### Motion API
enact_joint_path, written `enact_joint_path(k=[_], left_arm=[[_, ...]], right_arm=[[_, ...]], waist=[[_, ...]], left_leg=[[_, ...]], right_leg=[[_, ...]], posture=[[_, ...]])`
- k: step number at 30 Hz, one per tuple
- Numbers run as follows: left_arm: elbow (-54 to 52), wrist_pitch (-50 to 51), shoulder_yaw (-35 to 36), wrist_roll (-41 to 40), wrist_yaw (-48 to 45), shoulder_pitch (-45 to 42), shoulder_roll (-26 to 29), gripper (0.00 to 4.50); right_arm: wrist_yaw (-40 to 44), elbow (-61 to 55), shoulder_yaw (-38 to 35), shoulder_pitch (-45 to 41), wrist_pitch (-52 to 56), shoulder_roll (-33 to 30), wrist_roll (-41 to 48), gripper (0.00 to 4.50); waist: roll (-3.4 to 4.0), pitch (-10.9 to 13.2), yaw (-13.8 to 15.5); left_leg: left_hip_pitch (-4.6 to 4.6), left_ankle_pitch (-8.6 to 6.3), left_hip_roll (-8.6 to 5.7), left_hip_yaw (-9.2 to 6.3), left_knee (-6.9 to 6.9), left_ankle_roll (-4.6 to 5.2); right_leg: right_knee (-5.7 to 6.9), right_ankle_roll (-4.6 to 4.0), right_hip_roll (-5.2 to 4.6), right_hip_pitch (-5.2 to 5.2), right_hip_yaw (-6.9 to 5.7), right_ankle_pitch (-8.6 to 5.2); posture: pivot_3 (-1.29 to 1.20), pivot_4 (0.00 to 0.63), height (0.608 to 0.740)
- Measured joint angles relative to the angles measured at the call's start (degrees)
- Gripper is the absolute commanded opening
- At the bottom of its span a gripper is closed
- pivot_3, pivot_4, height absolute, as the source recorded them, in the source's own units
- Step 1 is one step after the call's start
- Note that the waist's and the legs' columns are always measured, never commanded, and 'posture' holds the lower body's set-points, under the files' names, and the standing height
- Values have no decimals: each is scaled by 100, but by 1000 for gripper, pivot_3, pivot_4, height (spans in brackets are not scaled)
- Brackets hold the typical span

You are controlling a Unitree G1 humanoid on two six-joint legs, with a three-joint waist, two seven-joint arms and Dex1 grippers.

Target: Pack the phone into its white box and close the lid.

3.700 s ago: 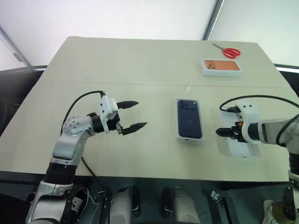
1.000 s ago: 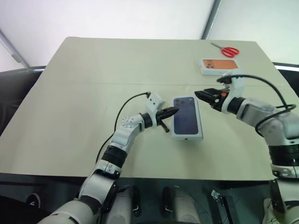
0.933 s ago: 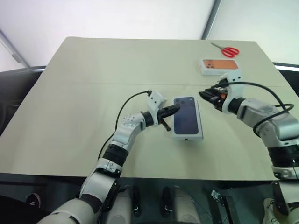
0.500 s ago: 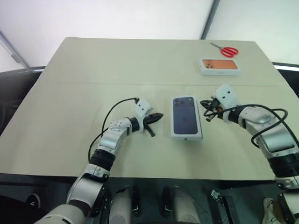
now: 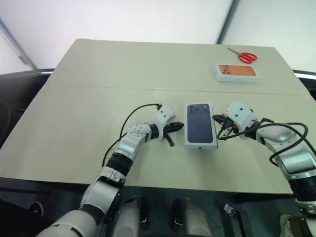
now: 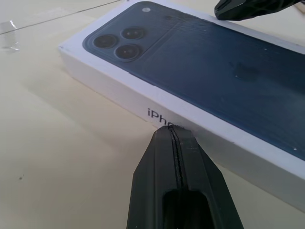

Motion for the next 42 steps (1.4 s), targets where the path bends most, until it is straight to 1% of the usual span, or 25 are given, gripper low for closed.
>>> enact_joint_path(k=[9, 15, 19, 29, 36, 39, 42], left_arm=[[122, 17, 65, 7, 17, -57, -176, 0], [-49, 177, 146, 2, 33, -56, -227, 0], [-229, 264, 160, -1, 66, -55, -254, 0], [-318, 286, 151, 6, 100, -25, -250, 0], [-325, 285, 138, 7, 104, -27, -276, 0], [-323, 260, 130, 12, 105, -27, -261, 0], [-323, 251, 122, 12, 106, -27, -255, 0]], right_arm=[[90, -123, -10, 80, -6, 54, -236, 38], [114, -74, -95, 38, 99, 132, -277, 38], [155, 30, -94, 40, -107, 90, -445, 38], [300, 51, -92, 41, -187, 89, -657, 38], [131, 444, -189, -78, -127, 106, -780, 38], [212, 478, -191, -50, -165, 60, -818, 38], [288, 396, -189, 21, -165, 174, -770, 38]], waist=[[0, 0, 1], [0, 0, -2], [0, 0, -1], [0, 0, -1], [0, 0, -15], [0, 1, -16], [0, 1, -19]], left_leg=[[0, -1, -2, -2, 3, 1], [-2, 3, -2, -2, 5, -5], [-2, 1, -3, -2, 5, -1], [-2, 3, -3, -2, 6, -5], [-2, 7, -3, -1, 6, -11], [-2, 6, -2, -1, 6, -10], [-1, 6, -1, -1, 6, -11]], right_leg=[[0, 1, -4, 3, -2, 0], [0, 1, -4, 2, -2, 0], [0, 1, -3, 3, -2, 0], [0, 2, -3, 3, -3, 0], [1, 2, -2, 3, -3, 0], [1, 2, -1, 2, -3, 0], [1, 2, -1, 2, -2, 0]], posture=[[0, 150, 738], [0, 150, 738], [0, 150, 738], [0, 150, 738], [0, 150, 738], [0, 150, 738], [0, 150, 738]])
